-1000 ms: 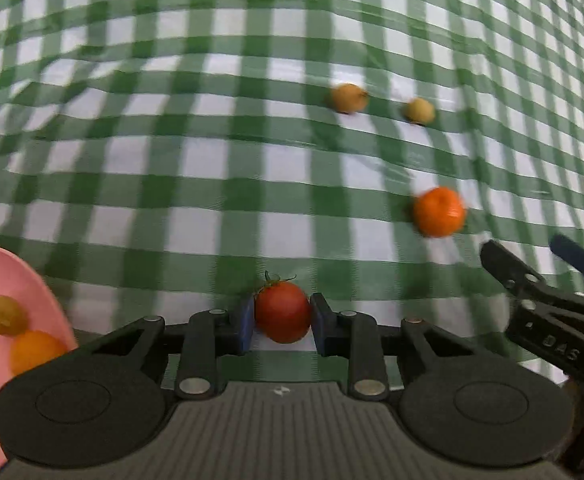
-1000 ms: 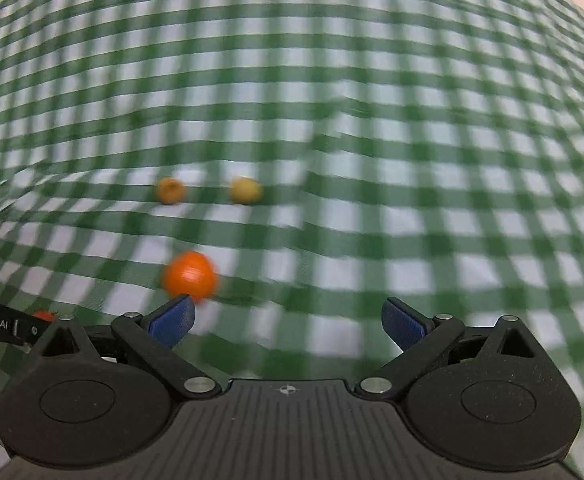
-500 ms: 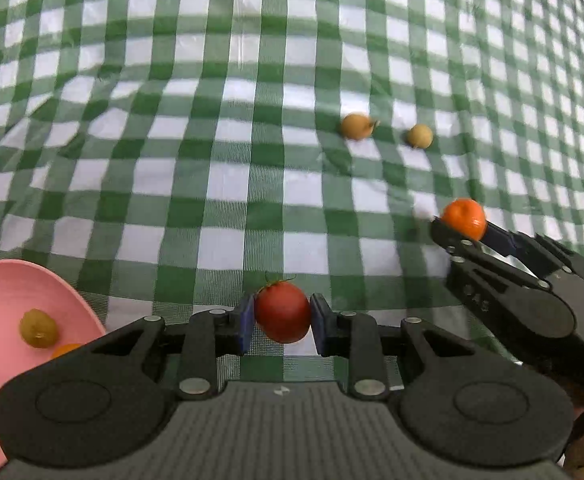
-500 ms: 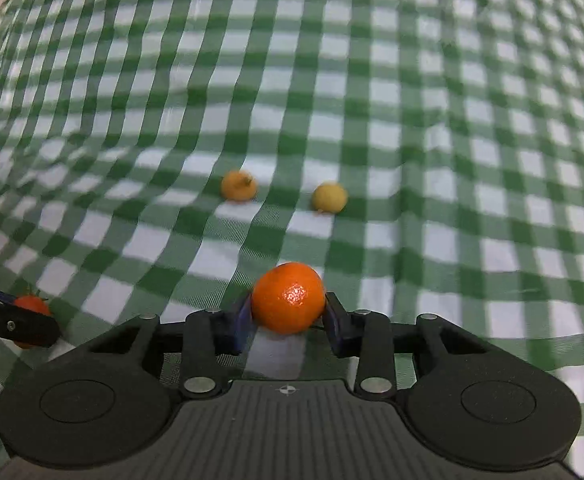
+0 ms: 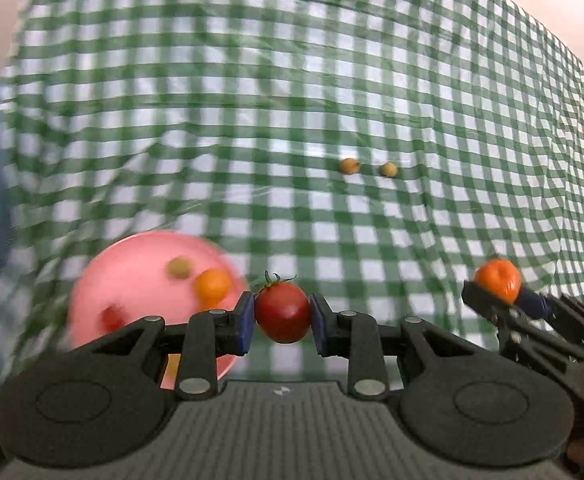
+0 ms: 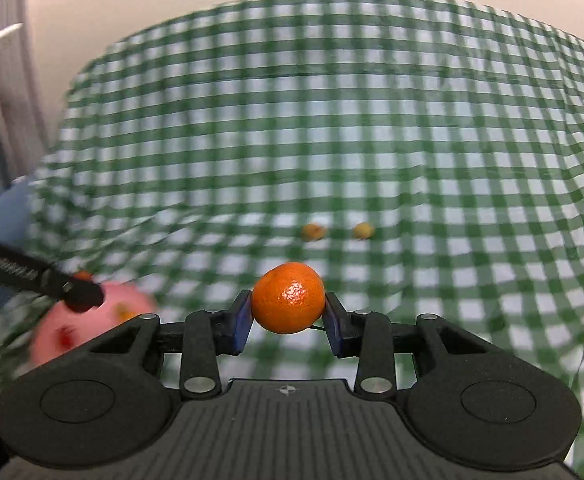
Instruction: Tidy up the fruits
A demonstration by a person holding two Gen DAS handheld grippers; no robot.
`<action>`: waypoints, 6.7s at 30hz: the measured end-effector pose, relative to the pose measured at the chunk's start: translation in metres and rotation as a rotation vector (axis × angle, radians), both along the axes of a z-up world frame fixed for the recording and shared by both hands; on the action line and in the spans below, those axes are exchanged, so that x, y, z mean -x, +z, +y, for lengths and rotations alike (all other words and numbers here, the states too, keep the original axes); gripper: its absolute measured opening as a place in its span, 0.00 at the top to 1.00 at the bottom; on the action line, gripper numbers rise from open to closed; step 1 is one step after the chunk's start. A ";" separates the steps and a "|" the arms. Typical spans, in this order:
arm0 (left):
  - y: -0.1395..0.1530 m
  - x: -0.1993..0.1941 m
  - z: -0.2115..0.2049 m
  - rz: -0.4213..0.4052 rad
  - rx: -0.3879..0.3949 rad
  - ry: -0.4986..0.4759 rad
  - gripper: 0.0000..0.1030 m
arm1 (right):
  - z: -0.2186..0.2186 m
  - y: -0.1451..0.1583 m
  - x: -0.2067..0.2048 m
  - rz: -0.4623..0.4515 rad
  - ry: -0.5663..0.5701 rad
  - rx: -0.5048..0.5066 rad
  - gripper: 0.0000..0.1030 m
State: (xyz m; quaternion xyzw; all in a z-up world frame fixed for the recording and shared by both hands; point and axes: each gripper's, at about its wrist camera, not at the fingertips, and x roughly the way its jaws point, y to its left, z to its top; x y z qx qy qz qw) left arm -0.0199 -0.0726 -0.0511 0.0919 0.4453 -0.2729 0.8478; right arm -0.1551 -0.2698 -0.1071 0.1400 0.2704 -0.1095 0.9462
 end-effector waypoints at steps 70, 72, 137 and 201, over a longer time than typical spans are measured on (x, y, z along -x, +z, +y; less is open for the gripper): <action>-0.057 -0.068 0.112 0.113 -0.035 0.208 0.68 | 0.136 -0.022 -0.107 0.175 0.284 0.004 0.62; -0.064 -0.076 0.108 0.111 -0.046 0.205 0.68 | 0.136 -0.028 -0.119 0.186 0.293 0.005 0.62; 0.037 0.105 0.177 -0.244 -0.097 0.323 0.00 | 0.177 0.075 0.046 -0.039 0.236 0.126 0.03; -0.020 -0.035 0.009 -0.049 -0.201 0.144 0.00 | 0.014 -0.019 -0.046 0.104 -0.028 0.008 0.02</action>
